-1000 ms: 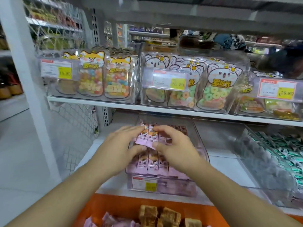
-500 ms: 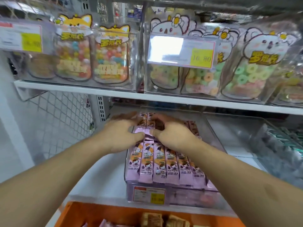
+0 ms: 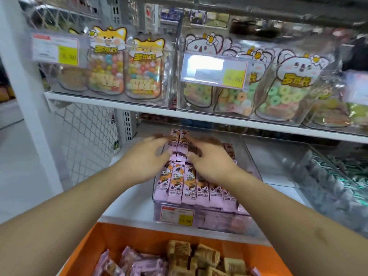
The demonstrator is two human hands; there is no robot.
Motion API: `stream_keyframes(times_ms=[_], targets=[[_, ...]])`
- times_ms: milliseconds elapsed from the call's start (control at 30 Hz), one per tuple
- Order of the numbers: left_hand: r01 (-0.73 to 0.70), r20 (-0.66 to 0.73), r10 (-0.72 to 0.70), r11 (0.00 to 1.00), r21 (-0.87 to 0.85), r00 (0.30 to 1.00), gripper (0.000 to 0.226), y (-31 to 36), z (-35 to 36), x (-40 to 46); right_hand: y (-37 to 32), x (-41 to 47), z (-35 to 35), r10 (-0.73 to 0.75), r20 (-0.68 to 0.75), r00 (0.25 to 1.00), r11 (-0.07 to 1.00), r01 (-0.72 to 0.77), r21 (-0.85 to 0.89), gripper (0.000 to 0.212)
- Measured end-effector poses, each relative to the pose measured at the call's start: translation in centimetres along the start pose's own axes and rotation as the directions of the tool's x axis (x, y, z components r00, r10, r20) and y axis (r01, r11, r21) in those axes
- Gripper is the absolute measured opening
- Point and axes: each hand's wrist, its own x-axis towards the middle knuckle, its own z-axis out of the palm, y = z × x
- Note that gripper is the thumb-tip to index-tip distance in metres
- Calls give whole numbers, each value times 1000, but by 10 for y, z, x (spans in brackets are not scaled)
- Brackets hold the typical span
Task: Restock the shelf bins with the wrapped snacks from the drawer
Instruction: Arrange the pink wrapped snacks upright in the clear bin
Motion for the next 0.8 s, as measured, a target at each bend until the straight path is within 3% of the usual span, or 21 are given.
stream_keyframes(times_ms=[200,433,633,800], targets=[[-99,-102,83,981,-166,991,54,5,-5,-66,-14,-84,-19,-71,-32,997,997,71,-25,55],[0,-98,-23,972,-235,995,48,24,5,-177,-13,-205,7,-106,42,993,983,99,152,47],[110,161,-85,982,-153,983,49,5,66,-258,4,-255,65,-15,323,946,1000,6,30,48],[149,477,-99,987,-67,873,61,-27,119,-283,31,-271,121,58,585,809,998,-28,-60,57]])
